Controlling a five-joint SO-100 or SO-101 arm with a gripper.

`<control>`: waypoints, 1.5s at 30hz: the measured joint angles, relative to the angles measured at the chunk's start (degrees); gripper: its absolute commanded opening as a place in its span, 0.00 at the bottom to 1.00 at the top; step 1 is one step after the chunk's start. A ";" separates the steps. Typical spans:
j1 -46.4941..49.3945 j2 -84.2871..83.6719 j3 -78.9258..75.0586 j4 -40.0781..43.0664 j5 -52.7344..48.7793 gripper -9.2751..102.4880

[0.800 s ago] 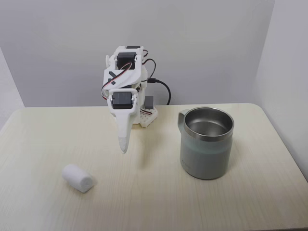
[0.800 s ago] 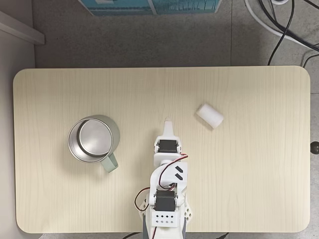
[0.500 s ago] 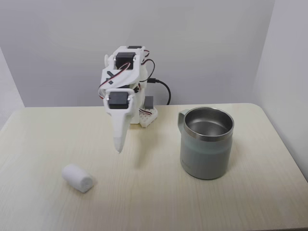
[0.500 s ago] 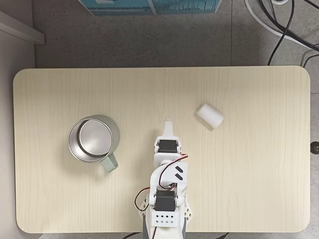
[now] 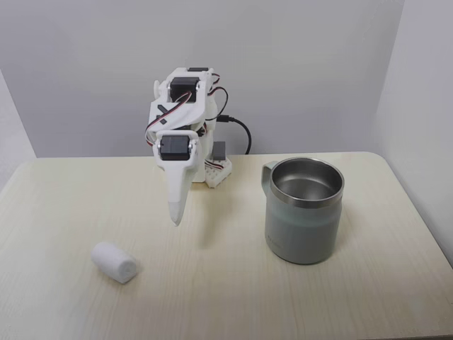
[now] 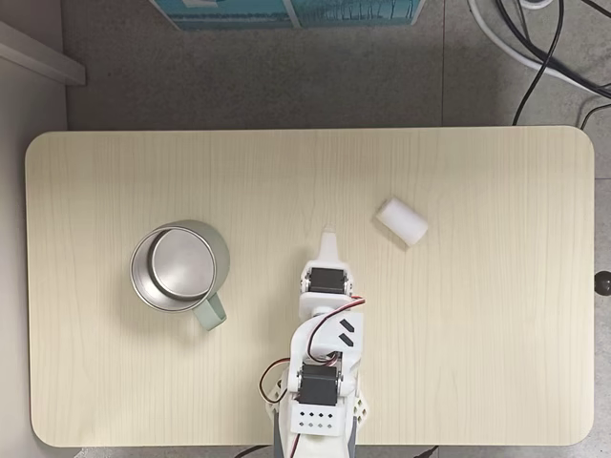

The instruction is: Grasp a dressing and put it in the cup.

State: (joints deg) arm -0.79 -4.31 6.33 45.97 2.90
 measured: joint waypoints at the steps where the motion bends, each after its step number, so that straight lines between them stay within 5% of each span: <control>1: 0.00 0.00 0.00 0.00 0.00 0.08; 17: 5.27 0.62 17.84 6.50 -4.04 0.09; 28: 10.02 23.73 42.01 18.72 -1.58 0.13; 36: 16.79 42.89 55.02 28.13 6.24 0.27; 45: 21.45 58.36 58.80 29.71 8.44 0.29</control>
State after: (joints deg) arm 20.65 54.05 65.13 75.67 11.34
